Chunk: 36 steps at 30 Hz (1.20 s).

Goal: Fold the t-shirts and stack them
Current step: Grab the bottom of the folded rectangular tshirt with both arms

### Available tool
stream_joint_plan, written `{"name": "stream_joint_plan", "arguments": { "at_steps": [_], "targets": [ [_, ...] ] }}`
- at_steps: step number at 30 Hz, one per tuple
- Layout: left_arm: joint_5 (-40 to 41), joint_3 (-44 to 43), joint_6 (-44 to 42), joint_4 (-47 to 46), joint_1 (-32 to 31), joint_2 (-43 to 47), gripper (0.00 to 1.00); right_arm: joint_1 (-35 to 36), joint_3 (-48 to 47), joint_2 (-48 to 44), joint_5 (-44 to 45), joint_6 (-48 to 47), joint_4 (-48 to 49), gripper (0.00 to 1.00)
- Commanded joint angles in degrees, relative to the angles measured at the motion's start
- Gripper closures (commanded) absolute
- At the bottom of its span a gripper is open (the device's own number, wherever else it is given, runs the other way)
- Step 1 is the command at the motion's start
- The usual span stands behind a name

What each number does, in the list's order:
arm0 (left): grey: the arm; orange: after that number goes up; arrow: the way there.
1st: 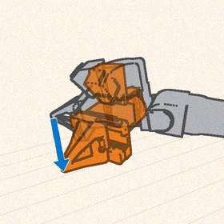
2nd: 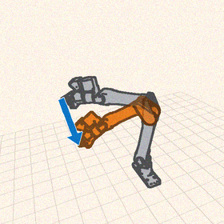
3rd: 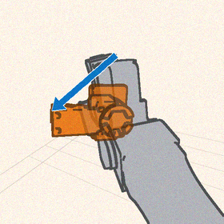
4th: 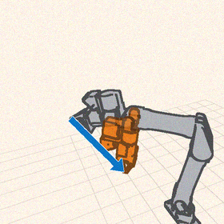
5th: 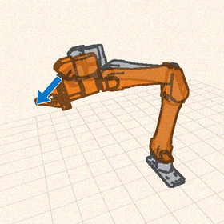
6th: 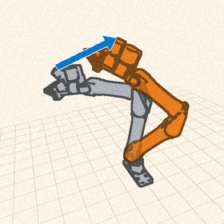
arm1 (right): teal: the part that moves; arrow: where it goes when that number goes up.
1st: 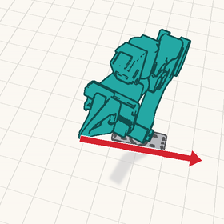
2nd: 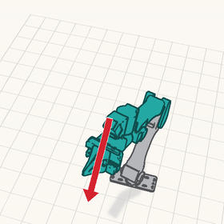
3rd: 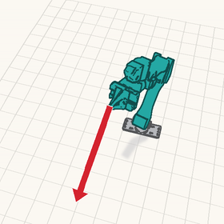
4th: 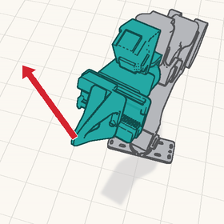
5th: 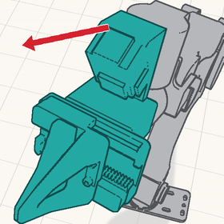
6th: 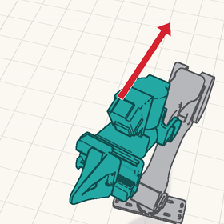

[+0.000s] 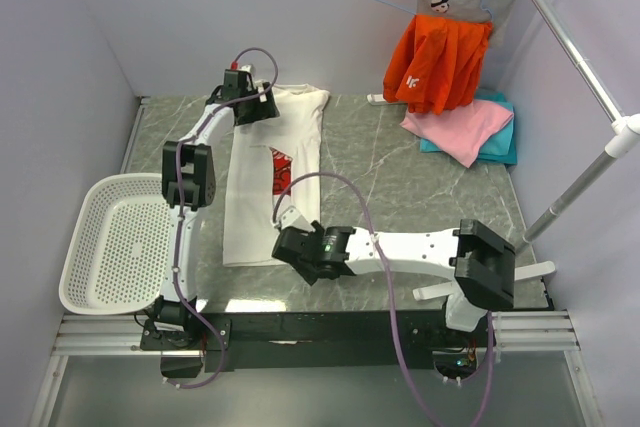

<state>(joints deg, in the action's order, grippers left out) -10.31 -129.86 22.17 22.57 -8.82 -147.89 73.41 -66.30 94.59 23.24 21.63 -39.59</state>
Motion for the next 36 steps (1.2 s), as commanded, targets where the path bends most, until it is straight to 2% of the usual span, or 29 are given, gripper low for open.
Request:
{"name": "stream_joint_plan", "arguments": {
  "at_steps": [1,2,5,6,10,14,18,21,23,24,28,36],
  "targets": [
    [1.77,14.23,1.2,3.04,0.03,8.83,0.03,-9.12,-1.02,-0.11,7.09,5.97,0.3,0.32],
    [2.56,16.98,1.55,1.62,-0.06,11.29,0.03,-11.25,-0.5,-0.45,6.29,7.45,2.74,0.32],
    [4.32,27.45,2.69,-3.48,-0.58,21.13,0.03,-19.34,3.8,-3.69,-3.8,7.2,12.12,0.32],
    [4.94,29.65,3.22,-4.45,-0.76,25.68,0.03,-21.18,5.2,-4.66,-11.04,7.2,14.52,0.32],
    [7.39,40.01,5.59,-7.27,-2.69,34.94,0.03,-29.71,10.39,-7.66,-25.48,7.82,22.71,0.32],
    [10.13,45.22,4.02,-10.8,-4.71,40.93,0.03,-32.8,10.67,-7.31,-31.94,5.97,24.48,0.32],
    [13.64,42.76,7.77,-1.16,-5.15,41.54,0.03,-34.03,10.58,-7.31,-33.96,5.18,22.9,0.32],
    [15.92,50.73,8.93,-1.11,-7.34,47.68,0.03,-36.22,13.12,-9.24,-38.0,5.35,23.59,0.32],
    [16.37,59.26,10.69,-1.39,-8.31,53.9,0.03,-39.12,15.67,-10.91,-42.37,5.18,24.65,0.33],
    [17.5,64.33,13.83,-1.47,-9.02,55.94,0.03,-40.09,16.55,-11.35,-44.23,5.01,25.09,0.33],
    [18.73,74.54,19.65,0.1,-11.12,65.7,0.03,-44.22,18.93,-11.97,-51.1,3.08,25.09,0.36],
    [24.98,83.27,30.37,10.21,-18.24,79.77,0.03,-45.02,23.58,-13.11,-57.52,3.16,25.53,0.38]
  ]
}}
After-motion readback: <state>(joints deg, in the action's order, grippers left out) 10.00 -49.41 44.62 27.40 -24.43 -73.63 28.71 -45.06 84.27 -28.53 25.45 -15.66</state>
